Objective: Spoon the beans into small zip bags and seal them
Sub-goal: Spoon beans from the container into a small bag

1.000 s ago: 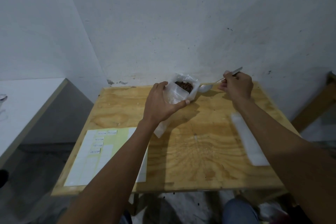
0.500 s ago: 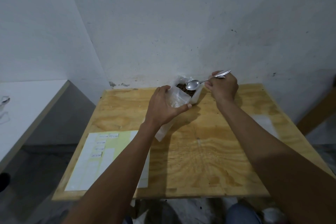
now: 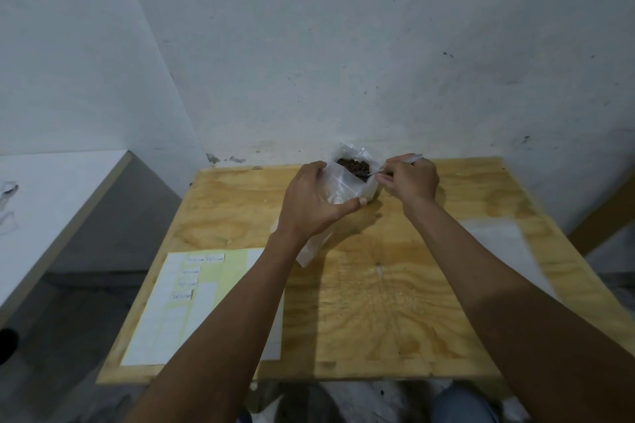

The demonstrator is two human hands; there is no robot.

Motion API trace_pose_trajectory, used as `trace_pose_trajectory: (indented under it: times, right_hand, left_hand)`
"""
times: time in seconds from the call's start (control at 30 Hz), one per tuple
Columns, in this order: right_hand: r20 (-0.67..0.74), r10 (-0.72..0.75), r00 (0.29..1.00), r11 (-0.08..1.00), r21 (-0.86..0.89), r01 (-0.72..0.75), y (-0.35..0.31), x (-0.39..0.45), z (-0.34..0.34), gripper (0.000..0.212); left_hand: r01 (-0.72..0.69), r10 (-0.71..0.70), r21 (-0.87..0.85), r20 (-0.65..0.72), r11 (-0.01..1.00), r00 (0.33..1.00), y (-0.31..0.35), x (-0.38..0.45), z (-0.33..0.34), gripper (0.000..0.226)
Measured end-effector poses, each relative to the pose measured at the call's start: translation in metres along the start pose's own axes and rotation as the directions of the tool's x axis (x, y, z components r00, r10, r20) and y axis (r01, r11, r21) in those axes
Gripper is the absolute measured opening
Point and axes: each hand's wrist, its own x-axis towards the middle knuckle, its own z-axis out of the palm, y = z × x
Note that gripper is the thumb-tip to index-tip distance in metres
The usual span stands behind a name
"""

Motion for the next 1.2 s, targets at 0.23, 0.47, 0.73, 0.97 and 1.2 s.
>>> trace_pose_trajectory:
  times: [0.23, 0.47, 0.73, 0.97, 1.2]
  right_hand:
    - [-0.044, 0.125, 0.991, 0.990, 0.066, -0.122, -0.008, 0.001, -0.003, 0.005]
    - [-0.051, 0.114, 0.992, 0.989, 0.096, -0.109, -0.016, 0.000, -0.010, 0.006]
    - [-0.053, 0.115, 0.992, 0.986, 0.125, -0.107, -0.027, -0.003, -0.010, 0.006]
    - [-0.012, 0.148, 0.989, 0.967, 0.213, -0.142, -0.034, -0.005, -0.016, 0.001]
    - [0.108, 0.077, 0.991, 0.968, 0.231, -0.101, -0.041, -0.011, -0.025, 0.004]
  left_hand:
    - [-0.005, 0.005, 0.012, 0.010, 1.000, 1.000, -0.001, -0.002, -0.001, 0.105]
    - [0.000, 0.000, 0.081, 0.002, 0.997, 1.000, -0.002, -0.002, -0.003, 0.104]
    - [0.011, -0.011, 0.098, -0.006, 0.995, 1.000, -0.004, 0.002, -0.002, 0.105]
    - [0.010, -0.013, 0.105, 0.021, 0.994, 1.000, -0.004, 0.007, -0.003, 0.110]
    - [-0.020, 0.018, 0.102, 0.023, 0.995, 1.000, 0.006, 0.015, -0.007, 0.115]
